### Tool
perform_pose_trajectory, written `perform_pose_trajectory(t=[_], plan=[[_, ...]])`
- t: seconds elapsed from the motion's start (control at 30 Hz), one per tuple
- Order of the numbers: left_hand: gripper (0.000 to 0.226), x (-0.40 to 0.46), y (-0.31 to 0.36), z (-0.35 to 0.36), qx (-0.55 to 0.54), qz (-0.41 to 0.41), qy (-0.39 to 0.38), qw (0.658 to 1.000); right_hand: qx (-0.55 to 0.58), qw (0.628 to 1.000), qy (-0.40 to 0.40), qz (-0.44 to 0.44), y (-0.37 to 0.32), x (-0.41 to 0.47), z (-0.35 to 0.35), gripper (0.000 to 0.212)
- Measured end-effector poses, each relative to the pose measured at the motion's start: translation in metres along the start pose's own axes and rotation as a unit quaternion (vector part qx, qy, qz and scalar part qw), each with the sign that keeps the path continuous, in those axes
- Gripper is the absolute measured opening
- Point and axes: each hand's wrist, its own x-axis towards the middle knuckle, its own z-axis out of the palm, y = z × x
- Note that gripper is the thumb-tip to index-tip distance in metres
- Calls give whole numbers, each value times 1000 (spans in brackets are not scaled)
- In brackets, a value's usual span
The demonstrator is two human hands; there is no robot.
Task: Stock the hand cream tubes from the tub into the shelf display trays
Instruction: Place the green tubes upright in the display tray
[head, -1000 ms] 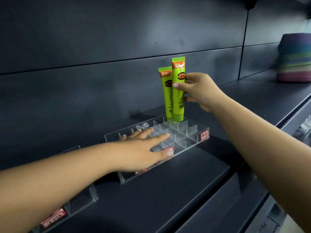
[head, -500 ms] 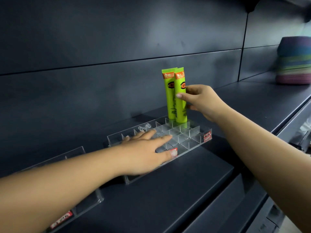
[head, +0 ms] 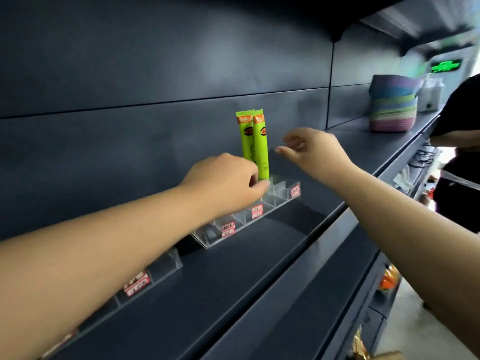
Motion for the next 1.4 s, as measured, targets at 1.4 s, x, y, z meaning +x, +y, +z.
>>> perform_pose_trajectory(t=[1.4], plan=[[51, -170, 273, 191, -185, -74, -190, 961, -107, 892, -431, -80, 223, -309, -53, 33]])
